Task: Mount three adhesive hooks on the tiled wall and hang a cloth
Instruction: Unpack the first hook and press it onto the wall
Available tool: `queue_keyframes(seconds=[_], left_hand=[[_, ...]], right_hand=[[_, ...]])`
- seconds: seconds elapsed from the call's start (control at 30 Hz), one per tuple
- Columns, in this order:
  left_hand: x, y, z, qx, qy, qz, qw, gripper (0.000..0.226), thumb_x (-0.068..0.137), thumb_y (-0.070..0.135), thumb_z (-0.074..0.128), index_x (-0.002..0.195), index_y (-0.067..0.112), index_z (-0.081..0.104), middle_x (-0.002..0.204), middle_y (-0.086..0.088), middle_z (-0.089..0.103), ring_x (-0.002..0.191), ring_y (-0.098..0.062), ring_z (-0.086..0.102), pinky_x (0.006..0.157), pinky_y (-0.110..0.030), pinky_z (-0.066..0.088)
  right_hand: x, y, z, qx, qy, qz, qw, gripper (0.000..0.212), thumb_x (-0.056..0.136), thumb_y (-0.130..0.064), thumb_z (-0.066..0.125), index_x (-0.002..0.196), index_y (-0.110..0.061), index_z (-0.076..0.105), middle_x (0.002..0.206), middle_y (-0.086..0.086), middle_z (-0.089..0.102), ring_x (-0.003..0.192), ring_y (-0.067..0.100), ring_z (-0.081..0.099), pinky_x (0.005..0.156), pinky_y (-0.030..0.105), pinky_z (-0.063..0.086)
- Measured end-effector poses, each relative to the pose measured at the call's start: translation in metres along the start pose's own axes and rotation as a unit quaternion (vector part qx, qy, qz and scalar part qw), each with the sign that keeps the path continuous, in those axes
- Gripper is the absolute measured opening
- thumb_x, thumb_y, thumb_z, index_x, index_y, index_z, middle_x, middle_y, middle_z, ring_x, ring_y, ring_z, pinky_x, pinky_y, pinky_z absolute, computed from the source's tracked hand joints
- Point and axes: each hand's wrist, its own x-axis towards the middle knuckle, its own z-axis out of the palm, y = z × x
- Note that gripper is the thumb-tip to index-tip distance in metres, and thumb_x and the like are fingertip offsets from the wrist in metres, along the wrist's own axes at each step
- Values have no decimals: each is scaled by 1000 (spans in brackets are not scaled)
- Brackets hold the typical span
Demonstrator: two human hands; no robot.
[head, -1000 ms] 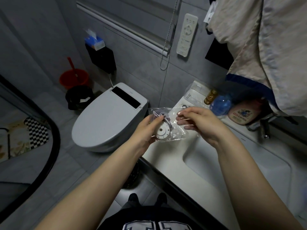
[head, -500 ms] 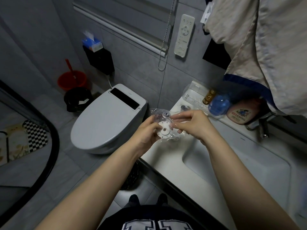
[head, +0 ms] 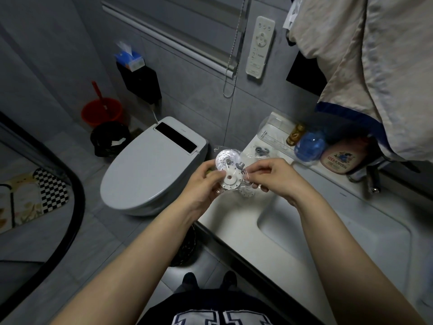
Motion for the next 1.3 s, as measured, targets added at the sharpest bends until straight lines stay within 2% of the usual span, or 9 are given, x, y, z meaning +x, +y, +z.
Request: queue_keyframes(seconds=[0.17, 0.3, 0.43, 0.67, 0.8, 0.9, 1.0, 1.17, 1.3], left_hand=[[1, 1, 0, -16, -18, -10, 1000, 21, 94, -1, 57, 113, 7, 60, 93, -11, 69, 82, -21, 67, 77, -31, 59], [1, 2, -2, -10, -24, -24, 999, 16, 93, 0, 59, 105, 10, 62, 91, -9, 70, 79, -19, 68, 79, -32, 59], [0, 3, -3, -33, -22, -52, 998, 8, 94, 10, 60, 91, 16, 65, 87, -4, 72, 76, -15, 69, 92, -42, 54], [2, 3, -3, 1, 2, -27, 1000, 15, 97, 10, 57, 83, 15, 59, 77, -3, 69, 63, -14, 67, 70, -32, 59], [2, 4, -5, 19, -9, -29, 999, 16, 96, 9, 58, 81, 13, 59, 75, -4, 67, 63, -15, 67, 74, -36, 59], [2, 4, -7, 27, -12, -43, 999, 11, 95, 10, 60, 85, 13, 59, 77, -4, 67, 65, -14, 68, 78, -37, 59], [2, 2, -8, 24, -4, -44, 999, 8, 95, 12, 61, 87, 13, 63, 78, -2, 70, 66, -14, 69, 75, -34, 60], [2, -3, -10, -3, 40, -31, 999, 8, 95, 11, 61, 94, 10, 69, 85, -3, 75, 72, -16, 72, 79, -36, 61], [3, -6, -17, -2, 55, -34, 998, 14, 98, 12, 58, 105, 7, 69, 102, -11, 76, 88, -23, 75, 86, -40, 59]], right_hand=[[0, 2, 6, 55, -1, -11, 998, 21, 77, -1, 79, 93, -11, 71, 65, -3, 67, 46, -5, 56, 47, 5, 39], [2, 8, 9, 61, 17, -20, 998, 18, 75, 0, 80, 86, -10, 70, 67, 0, 62, 47, -6, 54, 50, 6, 41], [5, 14, 8, 47, -7, -14, 999, 15, 77, -5, 80, 82, -11, 67, 71, 8, 57, 52, 0, 51, 48, 8, 39], [8, 15, 10, 74, 18, -9, 997, 27, 80, -8, 78, 104, 1, 68, 77, 12, 60, 44, -2, 47, 45, 11, 35], [6, 17, 11, 66, 11, -30, 997, 25, 82, -10, 77, 104, 1, 72, 74, 6, 62, 49, -2, 46, 49, 11, 37], [4, 19, 13, 96, 19, -35, 995, 17, 82, -9, 76, 97, -2, 75, 75, 3, 69, 64, 4, 57, 59, 12, 47], [2, 21, 14, 111, 22, -26, 993, 10, 82, -10, 77, 92, -10, 76, 81, 5, 73, 77, 13, 62, 74, 24, 52], [3, 23, 14, 91, 55, -17, 994, 10, 82, -12, 77, 88, -4, 75, 55, -12, 60, 44, -4, 43, 49, 8, 35], [3, 27, 8, 84, 87, -20, 993, 12, 83, -12, 77, 93, -6, 76, 59, -13, 62, 42, -7, 46, 50, 5, 36]])
